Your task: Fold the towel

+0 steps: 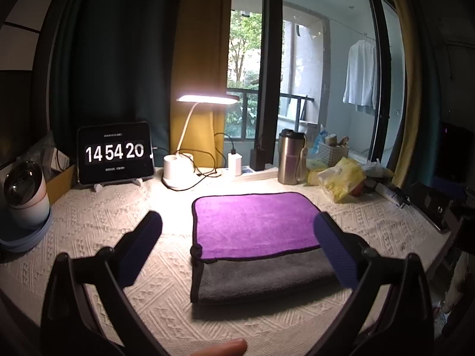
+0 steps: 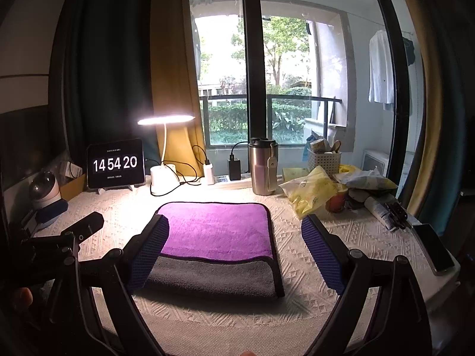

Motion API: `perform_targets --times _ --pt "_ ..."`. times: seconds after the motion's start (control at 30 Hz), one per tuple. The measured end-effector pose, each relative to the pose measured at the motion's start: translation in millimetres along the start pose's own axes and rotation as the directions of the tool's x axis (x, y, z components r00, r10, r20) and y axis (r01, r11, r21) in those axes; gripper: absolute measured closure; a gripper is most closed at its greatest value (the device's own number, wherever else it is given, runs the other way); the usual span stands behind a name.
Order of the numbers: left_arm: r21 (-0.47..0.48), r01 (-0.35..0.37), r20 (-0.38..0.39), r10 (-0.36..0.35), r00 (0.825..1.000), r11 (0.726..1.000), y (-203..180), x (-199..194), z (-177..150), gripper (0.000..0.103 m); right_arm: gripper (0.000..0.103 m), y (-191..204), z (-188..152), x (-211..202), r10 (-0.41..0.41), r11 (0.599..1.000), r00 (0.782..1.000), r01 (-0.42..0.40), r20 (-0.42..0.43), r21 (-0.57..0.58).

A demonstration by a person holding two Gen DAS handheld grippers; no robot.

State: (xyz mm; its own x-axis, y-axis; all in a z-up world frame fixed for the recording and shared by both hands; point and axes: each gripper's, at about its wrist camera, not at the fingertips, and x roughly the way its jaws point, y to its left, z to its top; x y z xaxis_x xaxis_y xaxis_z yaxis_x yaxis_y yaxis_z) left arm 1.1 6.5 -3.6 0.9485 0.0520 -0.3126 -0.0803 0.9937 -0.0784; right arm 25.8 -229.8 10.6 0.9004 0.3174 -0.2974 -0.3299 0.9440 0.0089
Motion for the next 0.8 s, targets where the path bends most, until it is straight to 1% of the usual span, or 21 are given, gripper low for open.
perform_targets --times 0.8 --pt "-0.001 0.0 -0.001 0.0 1.0 1.0 -2.1 -0.2 -1.3 0.0 0.01 4.8 -0.4 -0.1 0.002 1.0 1.0 -0.002 -0.006 -0.006"
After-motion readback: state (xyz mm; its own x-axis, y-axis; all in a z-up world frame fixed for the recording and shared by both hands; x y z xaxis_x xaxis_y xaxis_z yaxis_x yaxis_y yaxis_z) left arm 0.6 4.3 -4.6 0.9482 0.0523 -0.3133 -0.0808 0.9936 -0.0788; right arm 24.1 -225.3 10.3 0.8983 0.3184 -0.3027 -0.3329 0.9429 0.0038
